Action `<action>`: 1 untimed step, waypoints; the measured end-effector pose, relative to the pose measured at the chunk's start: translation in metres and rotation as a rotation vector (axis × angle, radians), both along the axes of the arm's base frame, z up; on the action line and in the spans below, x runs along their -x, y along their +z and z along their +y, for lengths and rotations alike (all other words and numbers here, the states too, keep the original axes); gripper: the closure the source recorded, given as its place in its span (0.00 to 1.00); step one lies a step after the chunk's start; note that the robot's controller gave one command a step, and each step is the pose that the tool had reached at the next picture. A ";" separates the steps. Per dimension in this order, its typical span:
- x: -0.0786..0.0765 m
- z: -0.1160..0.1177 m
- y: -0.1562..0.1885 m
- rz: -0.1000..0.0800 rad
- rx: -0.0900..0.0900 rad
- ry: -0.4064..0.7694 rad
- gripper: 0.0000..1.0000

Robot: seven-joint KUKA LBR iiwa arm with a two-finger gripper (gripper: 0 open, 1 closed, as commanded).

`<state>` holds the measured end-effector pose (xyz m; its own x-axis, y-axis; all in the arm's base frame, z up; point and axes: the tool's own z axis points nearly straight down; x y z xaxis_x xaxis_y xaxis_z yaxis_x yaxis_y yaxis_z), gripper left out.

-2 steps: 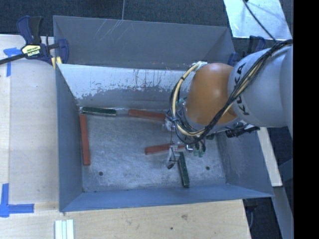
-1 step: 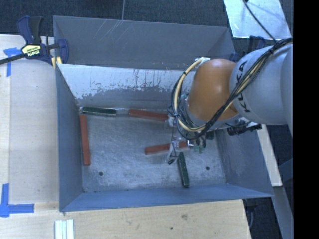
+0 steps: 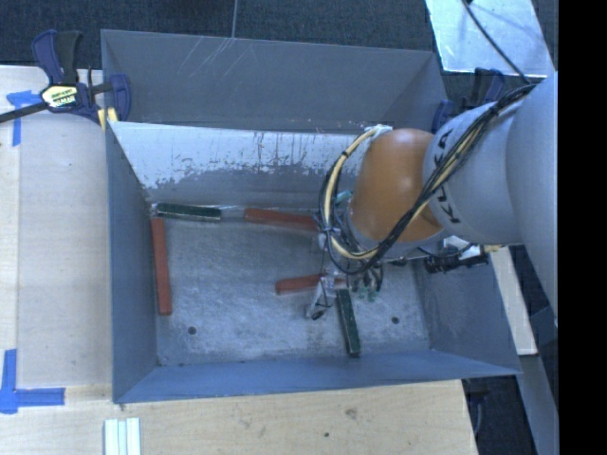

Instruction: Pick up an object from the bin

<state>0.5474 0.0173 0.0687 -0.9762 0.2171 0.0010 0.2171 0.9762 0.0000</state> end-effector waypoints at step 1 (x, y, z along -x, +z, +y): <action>-0.001 0.000 0.000 -0.001 0.000 0.001 0.00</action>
Offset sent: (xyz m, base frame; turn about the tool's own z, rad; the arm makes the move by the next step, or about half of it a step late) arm 0.0000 0.0000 0.0000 0.0000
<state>0.5480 0.0173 0.0689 -0.9763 0.2165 -0.0002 0.2165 0.9763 0.0001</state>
